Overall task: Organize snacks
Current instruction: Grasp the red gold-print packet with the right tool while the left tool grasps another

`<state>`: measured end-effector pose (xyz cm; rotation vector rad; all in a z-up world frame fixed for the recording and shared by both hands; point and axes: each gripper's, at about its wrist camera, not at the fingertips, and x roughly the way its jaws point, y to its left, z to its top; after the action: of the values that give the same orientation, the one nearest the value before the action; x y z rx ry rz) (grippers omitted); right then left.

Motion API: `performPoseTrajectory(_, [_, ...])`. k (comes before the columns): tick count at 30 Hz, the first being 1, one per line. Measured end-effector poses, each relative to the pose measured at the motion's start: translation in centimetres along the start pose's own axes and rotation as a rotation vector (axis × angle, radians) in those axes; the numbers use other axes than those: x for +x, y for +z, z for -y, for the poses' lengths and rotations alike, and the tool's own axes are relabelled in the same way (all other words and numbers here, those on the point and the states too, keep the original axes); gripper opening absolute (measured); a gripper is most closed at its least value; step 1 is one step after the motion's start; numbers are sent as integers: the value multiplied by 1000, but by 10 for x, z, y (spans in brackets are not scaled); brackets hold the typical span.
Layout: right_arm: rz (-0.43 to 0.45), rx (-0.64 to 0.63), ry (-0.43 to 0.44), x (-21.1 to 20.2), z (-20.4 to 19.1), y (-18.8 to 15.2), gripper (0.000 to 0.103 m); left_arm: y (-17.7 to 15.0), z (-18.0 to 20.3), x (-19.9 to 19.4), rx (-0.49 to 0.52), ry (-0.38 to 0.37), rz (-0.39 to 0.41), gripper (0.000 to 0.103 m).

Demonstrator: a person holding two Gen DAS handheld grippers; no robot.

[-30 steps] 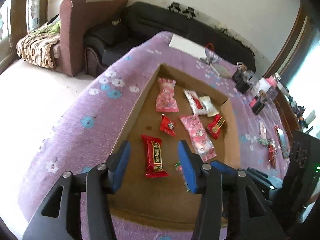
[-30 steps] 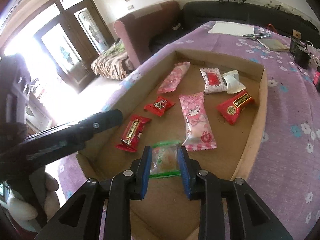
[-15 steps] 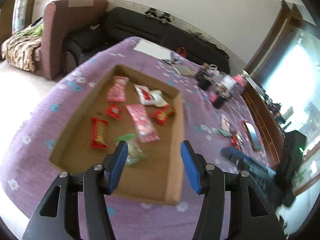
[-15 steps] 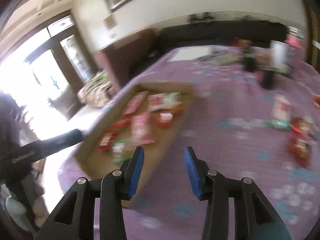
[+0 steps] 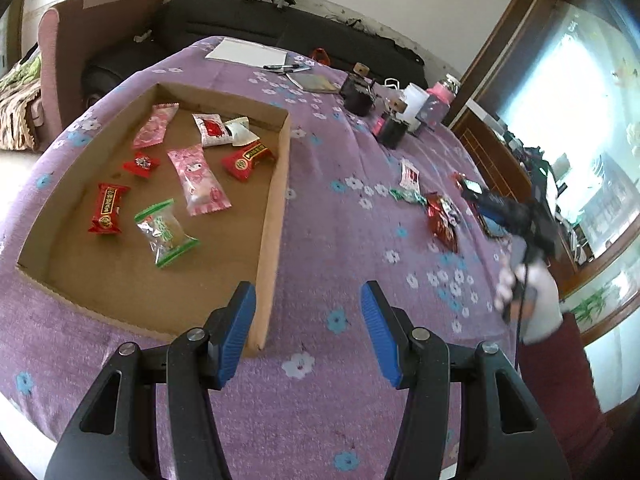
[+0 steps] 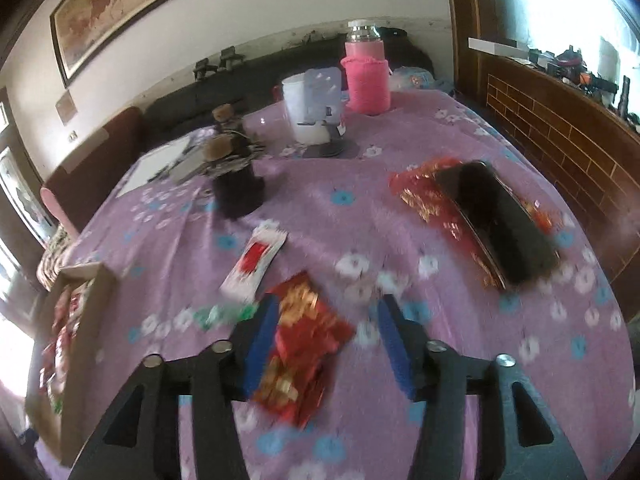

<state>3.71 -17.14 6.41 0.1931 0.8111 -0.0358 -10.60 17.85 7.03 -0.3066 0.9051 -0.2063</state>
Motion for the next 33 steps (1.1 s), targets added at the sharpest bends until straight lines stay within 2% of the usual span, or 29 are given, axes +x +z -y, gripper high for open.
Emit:
performPoseTrajectory(2, [-32,3,24,21,-1,7,61,-2,2,-2,6,11,1,53])
performPoseTrajectory(5, [-117,-24,36,50,-8,5,61,-3,0,-4,1,27,-3,53])
performPoseTrajectory(7, [-154,-53,26,61,-15,-2,50,-5,-2,-3,-4,36,-4,53])
performPoseTrajectory(8, [-147,-56,34,60,-18,-6,42,-5,-2,-2,-6,38,-6,53])
performPoseTrajectory(9, [-148,-60,56,56,-23,-11,39,-5,-2,1,-10,38,-13,53])
performPoseTrajectory(12, [-192,-102,180,40,-44,-27,31,-6,1,11,-12,23,-37,53])
performPoseTrajectory(16, [-299,-200,416,14,-80,-65,33,-10,14,21,26,-6,-67,53])
performPoseTrajectory(19, [-300,-171,512,-5,-76,-73,34,-12,19,21,46,-15,-70,53])
performPoseTrajectory(21, [-228,-105,478,-20,-54,-66,51,-12,18,21,43,-18,-70,53])
performPoseTrajectory(23, [-161,-68,393,-34,-34,-65,59,-12,16,21,36,-25,-68,53])
performPoseTrajectory(24, [-145,-50,377,-39,-25,-67,60,-12,16,23,33,-27,-71,53])
performPoseTrajectory(27, [-187,-26,358,-46,-14,-80,60,-13,18,29,26,-39,-83,53])
performPoseTrajectory(31, [-245,34,380,-46,-18,-106,60,-16,30,37,49,-57,-107,53])
performPoseTrajectory(33, [-255,63,388,-41,-17,-109,60,-18,38,38,72,-62,-112,53])
